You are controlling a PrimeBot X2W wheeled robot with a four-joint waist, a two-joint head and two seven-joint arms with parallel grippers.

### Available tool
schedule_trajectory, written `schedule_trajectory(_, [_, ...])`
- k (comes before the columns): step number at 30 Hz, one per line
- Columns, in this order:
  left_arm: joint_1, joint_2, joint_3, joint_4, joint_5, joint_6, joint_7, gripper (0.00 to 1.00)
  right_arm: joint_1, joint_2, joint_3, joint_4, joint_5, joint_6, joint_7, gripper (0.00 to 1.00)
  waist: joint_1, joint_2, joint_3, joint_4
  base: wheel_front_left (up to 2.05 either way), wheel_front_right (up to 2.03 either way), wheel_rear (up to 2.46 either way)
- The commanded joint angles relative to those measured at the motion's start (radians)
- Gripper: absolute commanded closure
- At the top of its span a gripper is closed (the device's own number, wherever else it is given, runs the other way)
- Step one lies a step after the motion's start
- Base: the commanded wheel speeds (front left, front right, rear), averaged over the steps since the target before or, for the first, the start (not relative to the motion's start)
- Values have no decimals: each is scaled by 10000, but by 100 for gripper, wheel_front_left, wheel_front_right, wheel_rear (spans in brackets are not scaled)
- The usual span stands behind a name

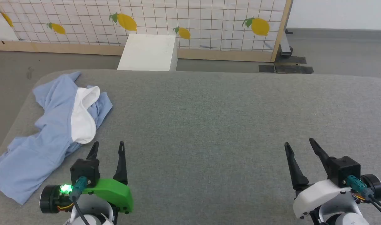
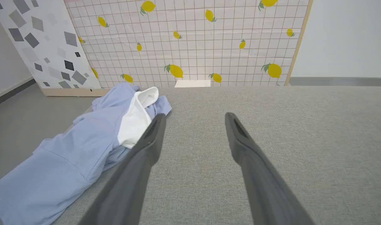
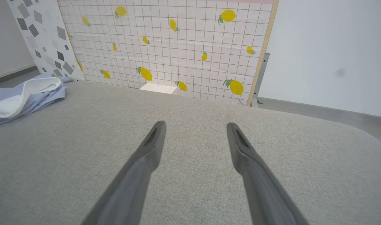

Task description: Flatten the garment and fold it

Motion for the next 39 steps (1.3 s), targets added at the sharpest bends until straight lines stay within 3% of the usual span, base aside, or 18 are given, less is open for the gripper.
schedule_trajectory(1, [21, -4, -18, 66, -68, 47, -126, 0, 12, 1, -17, 82, 146, -1, -113, 0, 0, 0, -5, 6, 0, 0, 0])
schedule_trajectory(16, [48, 13, -67, 321, -311, 156, -437, 0, 11, 2, 2, 391, 568, -3, -419, 0, 0, 0, -21, 382, 0, 0, 0])
schedule_trajectory(39, [244, 74, 1, 583, -693, 396, -910, 0, 21, 3, 180, 908, 1232, -6, -895, 0, 0, 0, -89, 1754, 0, 0, 0])
